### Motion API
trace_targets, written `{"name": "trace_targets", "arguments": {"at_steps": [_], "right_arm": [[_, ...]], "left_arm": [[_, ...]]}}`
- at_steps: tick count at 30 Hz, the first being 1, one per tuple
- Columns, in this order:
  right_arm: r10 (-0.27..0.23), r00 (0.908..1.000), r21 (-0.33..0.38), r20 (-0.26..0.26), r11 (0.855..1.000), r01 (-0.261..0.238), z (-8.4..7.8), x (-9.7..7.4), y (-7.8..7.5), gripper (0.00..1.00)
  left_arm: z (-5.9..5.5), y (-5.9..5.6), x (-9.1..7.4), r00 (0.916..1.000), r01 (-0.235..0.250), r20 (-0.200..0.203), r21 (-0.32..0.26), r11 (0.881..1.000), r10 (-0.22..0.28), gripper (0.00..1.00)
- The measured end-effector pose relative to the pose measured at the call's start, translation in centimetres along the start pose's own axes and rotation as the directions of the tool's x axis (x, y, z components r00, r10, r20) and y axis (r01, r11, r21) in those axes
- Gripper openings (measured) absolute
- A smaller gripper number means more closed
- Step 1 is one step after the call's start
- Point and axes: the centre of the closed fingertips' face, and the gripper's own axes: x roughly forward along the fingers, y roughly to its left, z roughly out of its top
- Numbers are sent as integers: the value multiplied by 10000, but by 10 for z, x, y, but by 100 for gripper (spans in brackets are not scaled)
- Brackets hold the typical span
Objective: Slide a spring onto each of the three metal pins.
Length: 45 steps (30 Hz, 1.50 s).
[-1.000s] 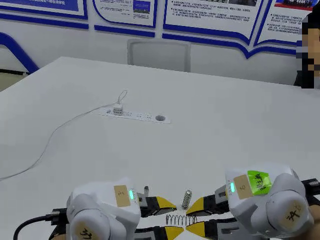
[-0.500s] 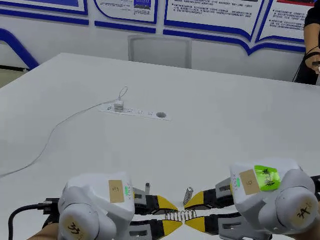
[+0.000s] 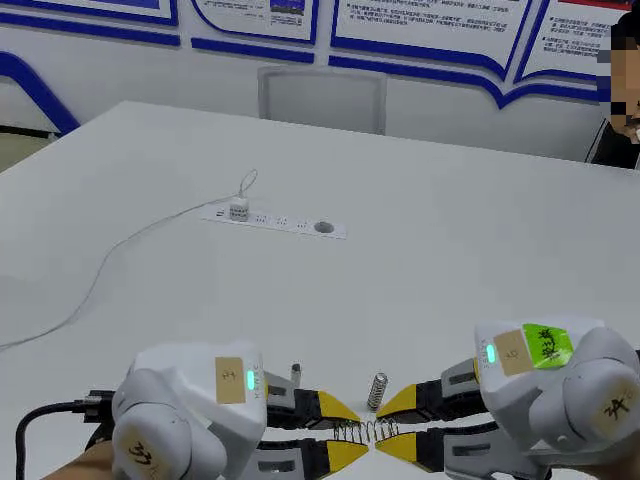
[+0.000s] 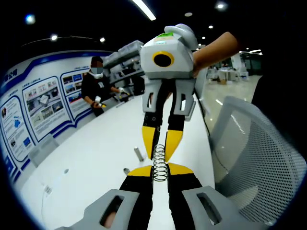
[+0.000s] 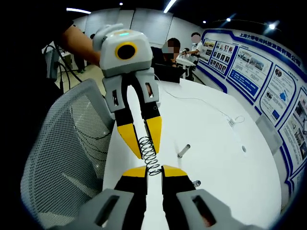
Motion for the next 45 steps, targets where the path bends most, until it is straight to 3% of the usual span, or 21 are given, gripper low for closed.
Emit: {"name": "trace_targets", "arguments": {"at_steps": [10,15,19,22,28,36,39,45], "right_arm": [[486,9964,531,698,9972,-524,14,-5,5,11],[744,9918,690,1036,9943,-818,22,-5,9,11],[597,9863,1137,1537,9905,-777,32,-6,6,11],[536,9851,1305,1631,9886,-754,35,-6,4,11],[407,9730,1833,2273,9795,-838,49,-5,4,11],[386,9720,2066,2319,9745,-880,52,-2,4,11],[226,9714,2545,2363,9634,-843,52,0,1,11],[294,9744,2481,2231,9649,-859,51,5,3,11]], "left_arm": [[-3,0,-2,10000,-18,-87,189,9998,19,9],[-8,-1,1,9991,38,-430,622,9981,-11,9],[-7,3,0,9996,-192,-183,105,9998,194,9],[-6,5,-1,9994,-319,-137,14,9995,319,9],[-5,5,-2,9991,-413,55,-346,9985,415,10],[-5,5,-1,9982,-582,114,-548,9968,589,10],[-7,7,-2,9968,-765,156,-719,9945,778,10],[-12,6,-2,9963,-857,-5,-814,9930,860,11]]}}
